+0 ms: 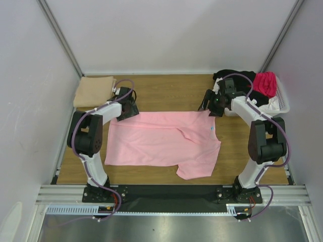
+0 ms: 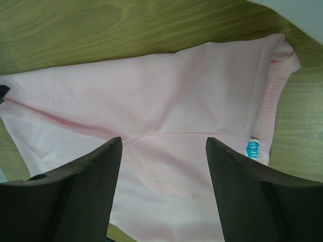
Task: Fold and stack the t-shirts
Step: Fold the tshirt
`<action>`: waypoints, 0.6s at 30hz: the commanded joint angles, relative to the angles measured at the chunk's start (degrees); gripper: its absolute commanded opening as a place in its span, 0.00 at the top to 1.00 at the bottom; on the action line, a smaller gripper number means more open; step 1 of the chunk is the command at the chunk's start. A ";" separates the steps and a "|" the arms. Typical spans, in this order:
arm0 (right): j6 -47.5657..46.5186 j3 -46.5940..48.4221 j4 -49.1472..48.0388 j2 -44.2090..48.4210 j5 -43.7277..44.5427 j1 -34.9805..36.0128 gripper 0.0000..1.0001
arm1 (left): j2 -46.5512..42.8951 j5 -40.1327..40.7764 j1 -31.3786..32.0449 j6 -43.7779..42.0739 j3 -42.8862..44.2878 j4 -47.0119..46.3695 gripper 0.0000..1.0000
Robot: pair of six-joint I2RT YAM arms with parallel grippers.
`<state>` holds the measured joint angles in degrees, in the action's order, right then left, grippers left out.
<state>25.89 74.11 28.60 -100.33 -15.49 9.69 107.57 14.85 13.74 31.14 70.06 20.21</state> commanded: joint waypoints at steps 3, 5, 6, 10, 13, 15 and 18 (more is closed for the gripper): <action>-0.75 -0.10 -0.82 0.67 -1.04 -0.47 0.27 | -0.96 0.00 -0.99 2.26 -1.77 -0.43 0.23; -1.01 -0.89 -2.57 -0.12 -1.21 -0.38 0.27 | -1.04 -0.09 -1.25 2.18 -1.95 -0.87 0.23; -1.28 -1.24 -3.54 -0.99 -1.56 -0.29 0.28 | -1.13 -0.09 -1.34 2.18 -1.95 -0.87 0.23; -3.91 -0.28 -6.53 -4.34 -4.28 -0.29 0.28 | -1.31 -0.35 -1.61 1.65 -2.12 -0.87 0.23; -4.62 1.21 -8.38 -6.53 -5.78 -0.03 0.29 | -1.48 0.26 -1.78 0.95 -2.04 0.01 0.23; -4.88 1.57 -10.05 -7.68 -6.48 0.32 0.29 | -1.92 0.53 -1.96 0.86 -2.65 0.27 0.23; -5.67 2.53 -10.93 -10.23 -8.68 0.76 0.30 | -2.19 0.09 -2.14 0.07 -3.26 -0.25 0.23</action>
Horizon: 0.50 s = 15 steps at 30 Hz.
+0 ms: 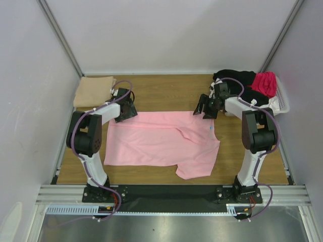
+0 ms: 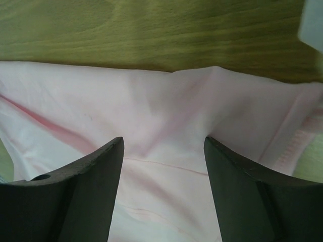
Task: Fold and stack the t-shirts
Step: Fold the tshirt
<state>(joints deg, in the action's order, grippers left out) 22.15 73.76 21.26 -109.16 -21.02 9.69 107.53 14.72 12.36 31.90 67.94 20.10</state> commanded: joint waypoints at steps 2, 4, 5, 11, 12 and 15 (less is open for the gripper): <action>-2.90 3.50 -3.85 -2.80 -4.12 1.12 0.30 | -2.06 0.31 -0.76 -1.05 -0.97 -0.06 0.23; -3.43 4.29 -3.50 -3.68 -5.00 1.29 0.30 | -1.88 0.22 -0.67 -1.05 -0.62 0.12 0.23; -3.43 4.64 -3.33 -4.30 -5.35 1.29 0.30 | -2.05 0.22 -0.76 -1.14 -0.71 0.03 0.23; -2.82 8.67 -1.04 -3.51 -6.41 1.64 0.31 | -2.06 0.22 -0.76 -1.49 -0.35 0.21 0.23; -2.29 9.12 -0.78 -2.73 -6.15 1.73 0.30 | -2.14 0.22 -0.76 -1.66 -0.27 0.21 0.24; -1.59 8.69 -0.95 -1.84 -4.48 1.91 0.30 | -2.06 0.48 -0.76 -1.84 -0.09 0.12 0.24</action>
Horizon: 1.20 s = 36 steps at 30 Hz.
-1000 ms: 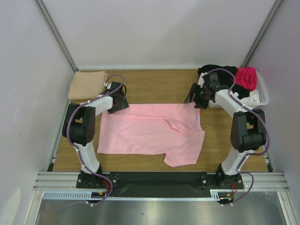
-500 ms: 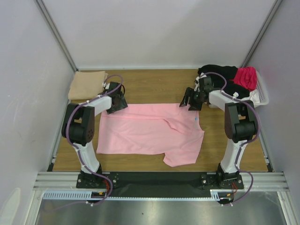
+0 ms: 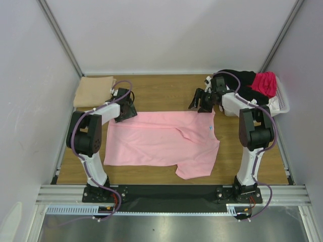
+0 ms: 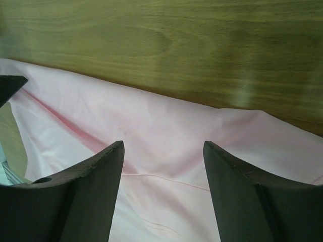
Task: Fold and stack the t-shirts
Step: Fold the tshirt
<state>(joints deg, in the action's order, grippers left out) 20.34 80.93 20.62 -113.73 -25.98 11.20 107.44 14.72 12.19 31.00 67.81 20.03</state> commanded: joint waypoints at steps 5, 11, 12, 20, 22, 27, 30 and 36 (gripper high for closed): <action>0.31 -0.32 4.86 1.93 6.88 -0.12 0.30 | -1.97 0.66 -0.58 -1.03 0.13 0.27 0.24; 1.37 -7.79 6.45 6.50 10.59 -1.71 0.30 | -1.97 0.75 -0.58 -0.95 -0.14 0.27 0.24; 1.37 -8.76 6.71 7.03 11.38 -1.71 0.30 | -1.97 0.75 -0.58 -1.03 -0.14 0.18 0.24; 2.78 -13.16 8.29 10.98 14.37 -1.89 0.30 | -1.44 0.22 -0.58 -1.21 -0.05 0.01 0.24; 3.04 -12.99 8.73 12.04 14.55 -1.97 0.30 | -1.35 -0.13 -0.58 -1.38 -0.05 -0.17 0.24; 4.01 -11.67 10.75 13.18 15.07 -1.97 0.31 | -2.40 0.21 0.20 -4.45 3.28 1.85 0.26; 5.15 -11.93 12.16 15.03 16.13 -2.06 0.30 | -5.48 0.93 2.84 -10.07 6.61 0.98 0.24; 6.73 -15.71 10.06 17.84 13.24 -4.08 0.30 | -5.40 -16.60 7.14 -14.31 13.57 -3.49 0.22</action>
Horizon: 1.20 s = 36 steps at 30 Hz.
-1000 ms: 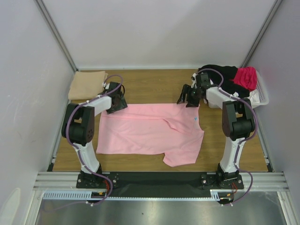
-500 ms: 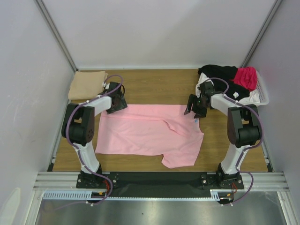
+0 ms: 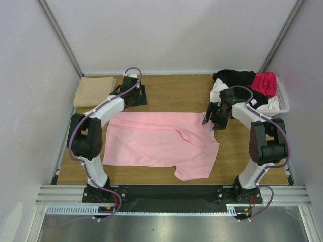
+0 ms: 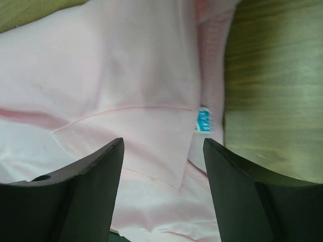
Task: Fold and stack the t-shirts
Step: Fold the tshirt
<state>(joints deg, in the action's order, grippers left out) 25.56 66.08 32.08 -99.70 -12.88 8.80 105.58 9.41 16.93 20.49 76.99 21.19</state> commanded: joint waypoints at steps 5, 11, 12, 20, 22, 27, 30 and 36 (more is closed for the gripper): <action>3.35 -4.64 -4.91 6.44 -0.56 -2.82 0.32 | -3.54 -19.77 6.10 8.13 -1.65 -23.41 0.20; 4.32 -9.21 -9.83 8.03 -1.53 -2.73 0.41 | 3.04 -24.35 10.49 26.69 -5.71 -43.75 0.15; 4.50 -10.35 -11.06 8.29 -1.44 -2.73 0.41 | 4.10 -23.92 11.19 27.92 -5.62 -45.43 0.14; 6.87 -13.00 -16.77 9.00 -0.21 -2.56 0.44 | 11.93 -16.73 16.20 36.37 -4.83 -53.27 0.12; 7.31 -13.26 -17.48 8.82 0.23 -2.38 0.46 | 12.28 -14.34 17.52 37.60 -5.62 -54.83 0.11; 8.27 -14.49 -19.59 8.82 -0.73 -2.38 0.51 | 13.59 -7.93 19.46 44.37 -11.68 -63.46 0.11; 8.72 -15.46 -20.65 9.00 -0.74 -2.12 0.52 | 15.52 -5.98 20.25 46.65 -12.30 -66.70 0.11; 7.92 -15.90 -21.61 7.33 -0.56 -1.94 0.52 | 18.52 -3.96 21.48 49.82 -12.57 -69.00 0.11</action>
<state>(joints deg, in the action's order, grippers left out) 33.45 50.41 13.15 -92.95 -13.47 6.55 123.04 2.26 37.52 66.85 64.82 -42.33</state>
